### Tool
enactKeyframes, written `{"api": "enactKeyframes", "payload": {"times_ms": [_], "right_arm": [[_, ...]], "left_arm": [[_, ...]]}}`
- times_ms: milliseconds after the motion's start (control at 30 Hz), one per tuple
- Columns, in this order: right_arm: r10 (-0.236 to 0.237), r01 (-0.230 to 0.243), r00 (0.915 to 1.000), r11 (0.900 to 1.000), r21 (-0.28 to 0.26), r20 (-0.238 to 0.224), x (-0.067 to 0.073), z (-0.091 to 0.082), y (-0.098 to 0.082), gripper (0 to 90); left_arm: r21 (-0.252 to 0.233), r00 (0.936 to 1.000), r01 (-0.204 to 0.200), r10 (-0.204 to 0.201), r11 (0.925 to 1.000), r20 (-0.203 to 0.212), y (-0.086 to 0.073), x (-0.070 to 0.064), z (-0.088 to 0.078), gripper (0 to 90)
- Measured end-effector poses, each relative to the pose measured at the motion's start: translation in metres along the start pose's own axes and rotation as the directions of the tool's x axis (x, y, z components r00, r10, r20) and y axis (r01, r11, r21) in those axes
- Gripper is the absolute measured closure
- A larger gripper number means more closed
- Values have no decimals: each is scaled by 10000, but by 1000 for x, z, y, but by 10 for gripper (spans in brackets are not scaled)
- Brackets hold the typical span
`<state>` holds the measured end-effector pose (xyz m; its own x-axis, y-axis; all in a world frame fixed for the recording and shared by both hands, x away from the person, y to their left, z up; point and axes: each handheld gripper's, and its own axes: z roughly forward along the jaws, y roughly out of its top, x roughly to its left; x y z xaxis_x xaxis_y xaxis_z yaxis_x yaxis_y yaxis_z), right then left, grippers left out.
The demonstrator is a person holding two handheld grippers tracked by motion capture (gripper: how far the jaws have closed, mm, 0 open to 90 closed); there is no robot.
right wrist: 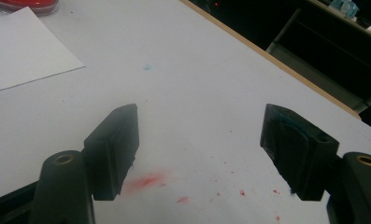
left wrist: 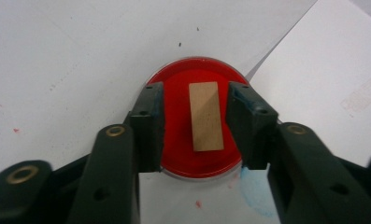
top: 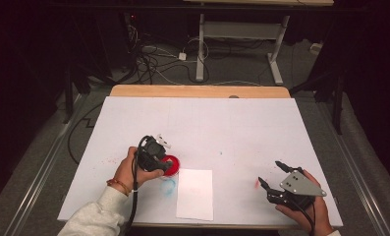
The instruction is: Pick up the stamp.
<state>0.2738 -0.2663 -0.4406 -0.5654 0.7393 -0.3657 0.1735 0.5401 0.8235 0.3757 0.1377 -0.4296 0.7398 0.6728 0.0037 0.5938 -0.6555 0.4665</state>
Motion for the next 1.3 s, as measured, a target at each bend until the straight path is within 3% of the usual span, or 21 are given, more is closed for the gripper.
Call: {"api": "enactKeyframes", "payload": {"times_ms": [367, 567, 867, 1033, 1300], "right_arm": [[46, -46, 10000, 10000, -9, 8, 0, 0, 0, 281], [60, -60, 10000, 10000, -21, 34, -1, 0, 0, 278], [27, -27, 10000, 10000, -40, 15, -1, -1, 0, 280], [-10, 10, 10000, 10000, -38, 5, 0, 0, 0, 279], [-8, 8, 10000, 10000, -21, -22, 0, -1, 0, 280]], "left_arm": [[397, 9996, -231, 224, 9989, 191, 3, 0, 10, 726], [398, 9995, -285, 279, 9988, 141, 4, -2, 10, 731], [457, 9978, -667, 669, 9967, -13, 4, -4, 9, 734], [341, 9972, -732, 737, 9967, -140, 3, -4, 2, 734], [-240, 9969, -786, 785, 9966, -36, 1, -2, -26, 734]]}}
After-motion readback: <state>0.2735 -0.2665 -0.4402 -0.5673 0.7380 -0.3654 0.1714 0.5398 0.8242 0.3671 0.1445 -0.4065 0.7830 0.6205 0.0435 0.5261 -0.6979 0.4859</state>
